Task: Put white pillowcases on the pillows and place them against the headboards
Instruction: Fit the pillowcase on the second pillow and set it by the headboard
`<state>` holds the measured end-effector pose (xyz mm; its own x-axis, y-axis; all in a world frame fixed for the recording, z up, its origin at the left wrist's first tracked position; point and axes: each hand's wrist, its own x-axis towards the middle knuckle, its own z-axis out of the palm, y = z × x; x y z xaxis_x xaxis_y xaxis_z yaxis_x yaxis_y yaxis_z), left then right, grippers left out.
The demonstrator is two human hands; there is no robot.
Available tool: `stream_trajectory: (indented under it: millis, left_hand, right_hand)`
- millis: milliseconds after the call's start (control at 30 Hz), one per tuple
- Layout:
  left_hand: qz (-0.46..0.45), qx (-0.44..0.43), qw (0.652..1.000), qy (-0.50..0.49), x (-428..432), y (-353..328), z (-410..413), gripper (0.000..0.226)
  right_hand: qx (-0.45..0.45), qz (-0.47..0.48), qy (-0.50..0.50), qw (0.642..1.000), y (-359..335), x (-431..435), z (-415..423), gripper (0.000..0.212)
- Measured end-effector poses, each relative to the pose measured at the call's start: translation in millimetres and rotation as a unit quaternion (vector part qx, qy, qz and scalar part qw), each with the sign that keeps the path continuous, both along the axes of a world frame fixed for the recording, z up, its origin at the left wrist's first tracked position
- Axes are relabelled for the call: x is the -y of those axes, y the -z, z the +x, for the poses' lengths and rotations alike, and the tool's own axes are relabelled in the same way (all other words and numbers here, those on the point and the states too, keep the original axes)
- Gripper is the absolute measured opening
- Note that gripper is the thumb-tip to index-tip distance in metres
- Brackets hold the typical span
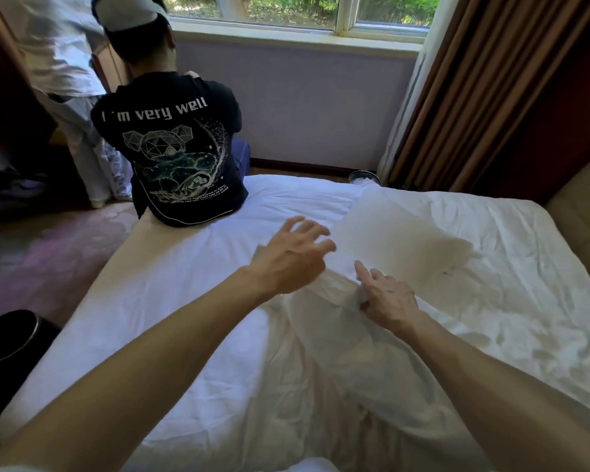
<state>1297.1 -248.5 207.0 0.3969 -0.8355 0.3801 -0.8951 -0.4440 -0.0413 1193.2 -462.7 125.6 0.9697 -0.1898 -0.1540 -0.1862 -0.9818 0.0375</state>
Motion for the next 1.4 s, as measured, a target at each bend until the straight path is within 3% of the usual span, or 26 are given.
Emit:
stream_trajectory:
  millis: [133,233,300,367,433,667,733,833,967,1100,1267,1333,1400]
  left_hand:
    - [0.204,-0.018,0.978,0.045,45.7,27.3,-17.0,0.040]
    - [0.269,0.025,0.961,0.066,71.3,46.7,-29.0,0.031]
    - [0.247,0.065,0.964,0.074,86.3,53.8,-37.4,0.013]
    - [0.237,0.094,0.963,0.087,104.3,61.1,-45.2,0.025]
    - [0.244,0.107,0.958,0.109,125.4,66.2,-55.3,0.024]
    - [0.264,0.055,0.956,0.113,179.6,92.0,-76.5,0.019]
    - [0.248,0.033,0.963,0.104,191.5,95.5,-73.5,0.020]
    - [0.235,0.003,0.967,0.098,213.7,95.3,-71.8,0.019]
    - [0.228,-0.035,0.968,0.098,246.9,92.1,-70.7,0.005]
    - [0.266,-0.040,0.953,0.140,267.1,91.3,-64.3,0.025]
    - [0.290,-0.041,0.937,0.193,259.9,90.4,-39.2,0.020]
    - [0.283,-0.020,0.934,0.217,248.5,90.5,-33.4,0.014]
    - [0.258,-0.001,0.938,0.232,239.5,91.0,-34.8,0.018]
  right_hand:
    - [0.015,0.034,0.029,0.999,3.2,7.0,-15.1,0.080]
    - [0.004,0.057,0.070,0.996,9.8,20.9,-39.2,0.082]
    - [-0.012,0.064,0.108,0.992,15.0,35.4,-59.1,0.088]
    - [-0.029,0.073,0.157,0.985,18.8,53.0,-80.0,0.093]
    - [-0.049,0.076,0.194,0.977,21.0,70.7,-100.7,0.093]
    - [-0.081,0.084,0.264,0.957,23.7,140.9,-176.7,0.056]
    - [-0.084,0.080,0.256,0.960,23.5,162.1,-199.3,0.047]
    - [-0.028,0.031,0.258,0.965,23.4,190.1,-224.8,0.018]
    - [0.019,-0.027,0.264,0.964,21.9,213.1,-236.8,0.014]
    - [0.041,-0.030,0.263,0.964,31.6,230.5,-244.4,0.009]
    - [0.102,-0.001,0.193,0.976,41.3,241.2,-258.7,0.020]
    - [0.067,0.055,0.134,0.987,46.6,241.4,-264.3,0.013]
    - [0.004,0.127,0.143,0.982,42.5,242.6,-263.4,0.026]
